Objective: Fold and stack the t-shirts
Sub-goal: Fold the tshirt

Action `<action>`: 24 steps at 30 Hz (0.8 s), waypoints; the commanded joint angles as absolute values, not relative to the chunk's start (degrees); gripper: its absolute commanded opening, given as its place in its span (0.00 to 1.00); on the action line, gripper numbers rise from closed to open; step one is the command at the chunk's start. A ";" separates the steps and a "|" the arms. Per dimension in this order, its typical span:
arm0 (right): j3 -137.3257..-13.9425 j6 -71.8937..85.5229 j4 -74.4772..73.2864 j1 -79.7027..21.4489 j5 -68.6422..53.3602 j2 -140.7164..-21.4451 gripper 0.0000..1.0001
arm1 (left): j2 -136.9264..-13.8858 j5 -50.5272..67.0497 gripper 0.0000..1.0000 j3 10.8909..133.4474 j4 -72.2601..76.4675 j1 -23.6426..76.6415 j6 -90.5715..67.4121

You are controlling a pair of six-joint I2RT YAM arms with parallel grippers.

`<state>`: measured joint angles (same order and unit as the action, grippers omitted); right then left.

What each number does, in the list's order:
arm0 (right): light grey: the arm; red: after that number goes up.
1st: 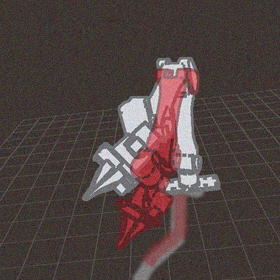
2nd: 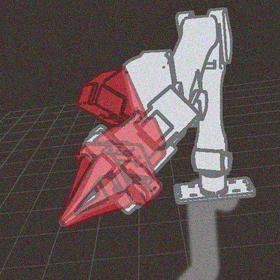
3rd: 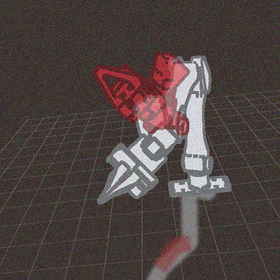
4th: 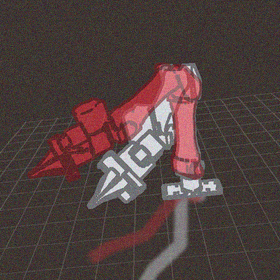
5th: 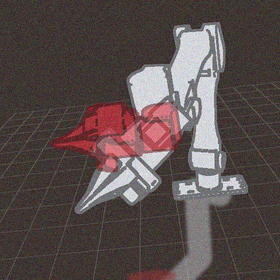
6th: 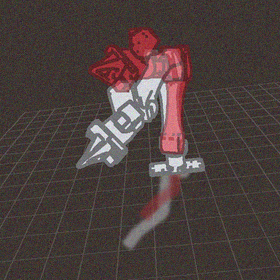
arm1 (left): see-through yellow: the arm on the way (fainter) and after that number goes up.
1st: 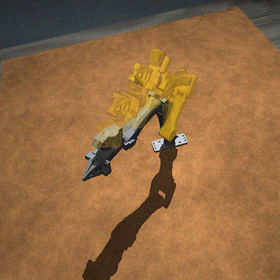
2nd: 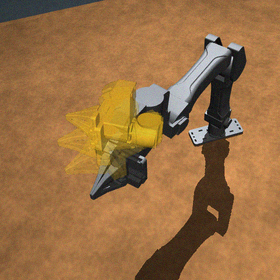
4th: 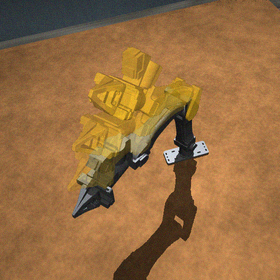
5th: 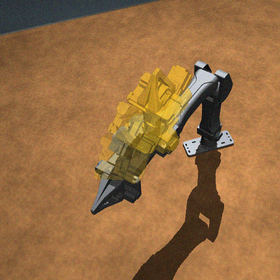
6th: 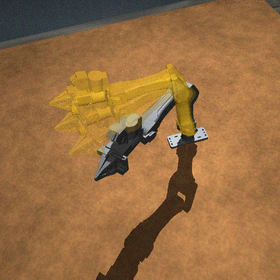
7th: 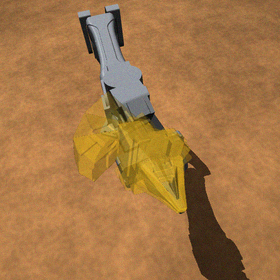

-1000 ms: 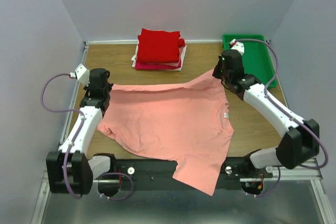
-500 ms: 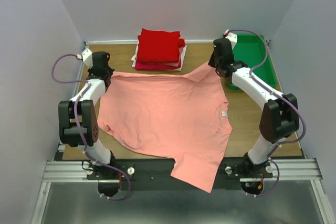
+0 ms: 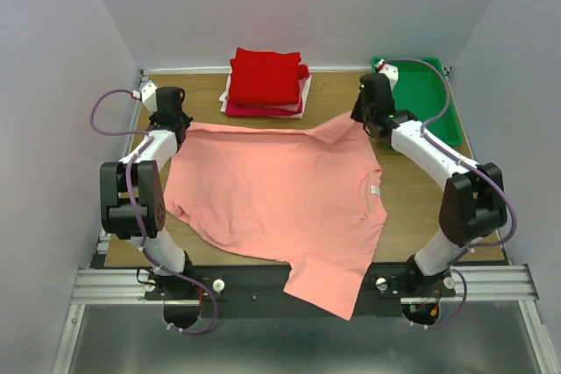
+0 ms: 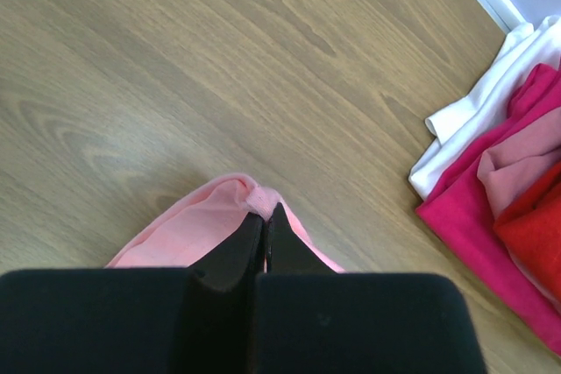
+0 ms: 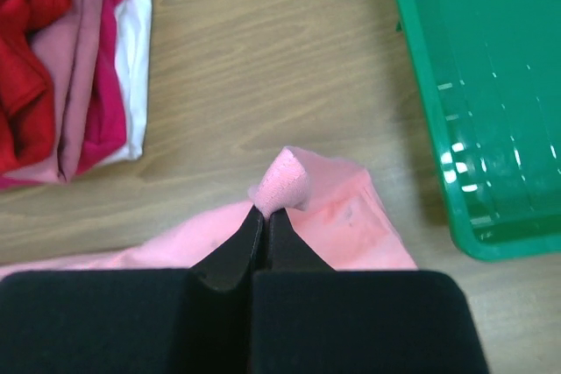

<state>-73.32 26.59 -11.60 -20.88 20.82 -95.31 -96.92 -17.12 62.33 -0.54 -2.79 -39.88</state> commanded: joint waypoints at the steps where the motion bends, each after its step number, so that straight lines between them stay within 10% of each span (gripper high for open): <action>1: -68.92 28.03 -11.60 -20.65 18.90 -89.48 0.00 | -93.79 -16.17 0.00 60.56 -1.67 -3.43 -38.67; 24: -50.90 37.44 -19.25 -20.74 5.81 -66.28 0.00 | -80.69 -18.20 0.00 47.64 -4.22 -3.60 -37.97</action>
<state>-53.56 34.63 -17.69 -20.91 9.43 -69.38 -82.96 -17.23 49.30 -3.40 -3.03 -38.81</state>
